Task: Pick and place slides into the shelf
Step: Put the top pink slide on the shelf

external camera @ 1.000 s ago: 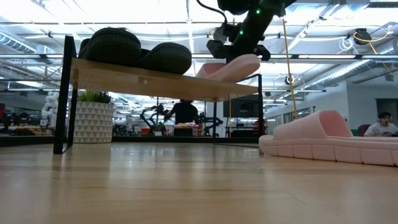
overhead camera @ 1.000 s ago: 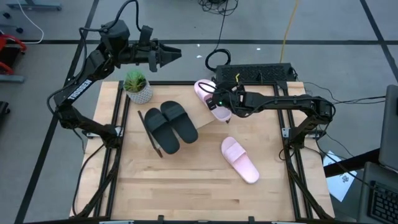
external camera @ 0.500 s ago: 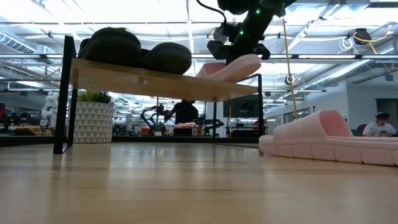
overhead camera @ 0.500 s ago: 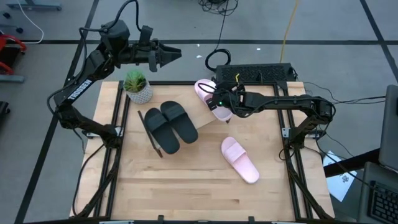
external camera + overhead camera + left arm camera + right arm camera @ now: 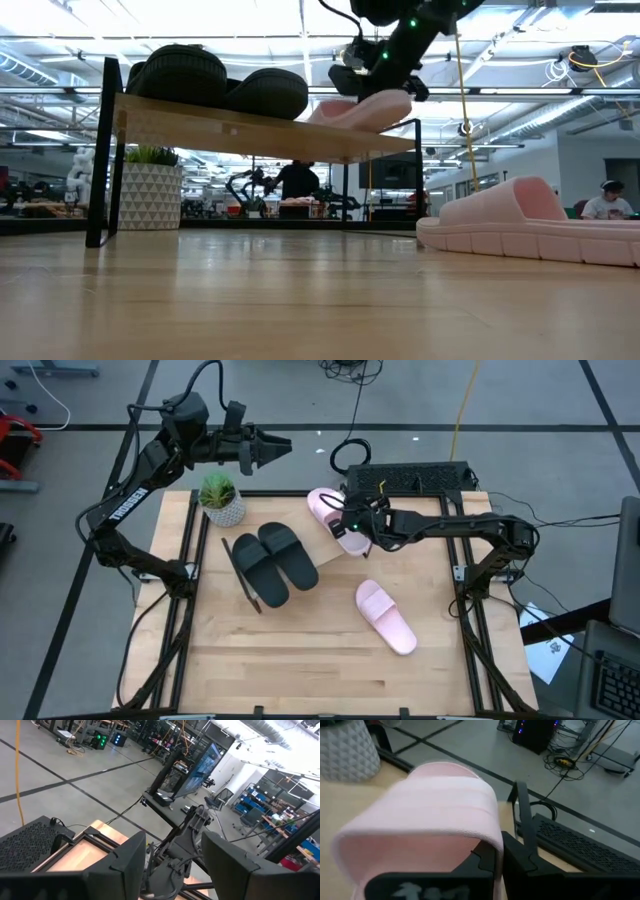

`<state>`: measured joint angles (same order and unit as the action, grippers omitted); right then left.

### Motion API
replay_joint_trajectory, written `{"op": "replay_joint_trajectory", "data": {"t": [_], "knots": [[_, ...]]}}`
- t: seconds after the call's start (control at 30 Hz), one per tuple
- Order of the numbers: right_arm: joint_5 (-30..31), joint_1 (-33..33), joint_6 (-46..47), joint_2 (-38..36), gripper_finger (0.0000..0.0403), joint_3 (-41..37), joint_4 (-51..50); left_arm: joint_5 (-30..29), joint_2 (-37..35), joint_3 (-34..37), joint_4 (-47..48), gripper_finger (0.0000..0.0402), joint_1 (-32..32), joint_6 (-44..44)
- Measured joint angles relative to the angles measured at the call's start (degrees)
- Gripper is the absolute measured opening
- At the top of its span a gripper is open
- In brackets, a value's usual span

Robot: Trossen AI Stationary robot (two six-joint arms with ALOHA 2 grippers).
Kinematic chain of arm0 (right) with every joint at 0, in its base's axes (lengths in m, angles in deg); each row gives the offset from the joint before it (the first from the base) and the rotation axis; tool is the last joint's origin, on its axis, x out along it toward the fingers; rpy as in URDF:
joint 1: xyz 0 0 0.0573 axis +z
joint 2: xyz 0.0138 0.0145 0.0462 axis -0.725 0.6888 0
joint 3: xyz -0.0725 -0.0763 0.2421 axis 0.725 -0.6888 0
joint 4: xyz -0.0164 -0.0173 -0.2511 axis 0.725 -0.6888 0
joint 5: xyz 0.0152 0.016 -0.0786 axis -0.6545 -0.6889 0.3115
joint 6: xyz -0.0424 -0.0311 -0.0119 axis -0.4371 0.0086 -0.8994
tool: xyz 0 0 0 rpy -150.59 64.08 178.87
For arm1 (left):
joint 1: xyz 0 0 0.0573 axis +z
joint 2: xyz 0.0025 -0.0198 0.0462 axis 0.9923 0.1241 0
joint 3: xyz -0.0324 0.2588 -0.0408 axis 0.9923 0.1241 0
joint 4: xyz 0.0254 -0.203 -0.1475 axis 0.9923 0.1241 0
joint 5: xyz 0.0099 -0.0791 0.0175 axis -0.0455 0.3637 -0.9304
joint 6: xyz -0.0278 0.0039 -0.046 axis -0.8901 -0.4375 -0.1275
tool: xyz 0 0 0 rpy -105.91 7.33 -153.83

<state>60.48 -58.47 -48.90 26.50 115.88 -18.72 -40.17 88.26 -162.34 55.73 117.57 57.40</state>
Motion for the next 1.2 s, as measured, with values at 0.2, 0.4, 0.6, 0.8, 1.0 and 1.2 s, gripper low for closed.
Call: {"op": "replay_joint_trajectory", "data": {"t": [0.2,0.4,0.6,0.8,1.0,1.2], "knots": [[0.1,-0.16,1.25,0.04,0.0004,-2.34,-0.46,0.96,0.0,0.0,0.0,0.0191,0.0,-0.57],[0.44,-0.23,-0.51,0.04,0.0004,-2.36,-0.21,0.98,0.0,0.0,0.0,0.0191,0.0,-0.56],[0.91,-0.66,-2.2,0.04,0.0004,-2.35,-0.28,0.98,0.0,0.0,0.0,0.0191,0.0,-0.54],[2.1,-1.0,-3.93,-1.23,0.0004,-2.41,-1.33,0.98,0.0,0.0,0.0,0.0191,0.0,-0.33],[0.81,-1.74,-3.84,-1.33,0.0004,-2.41,-3.32,0.96,0.0,0.0,0.0,0.0191,0.0,-0.04],[-3.38,-2.21,-3.79,-1.46,0.0018,-2.34,-3.32,0.94,0.0,0.0,-0.02,0.0191,0.0,0.02]]}}
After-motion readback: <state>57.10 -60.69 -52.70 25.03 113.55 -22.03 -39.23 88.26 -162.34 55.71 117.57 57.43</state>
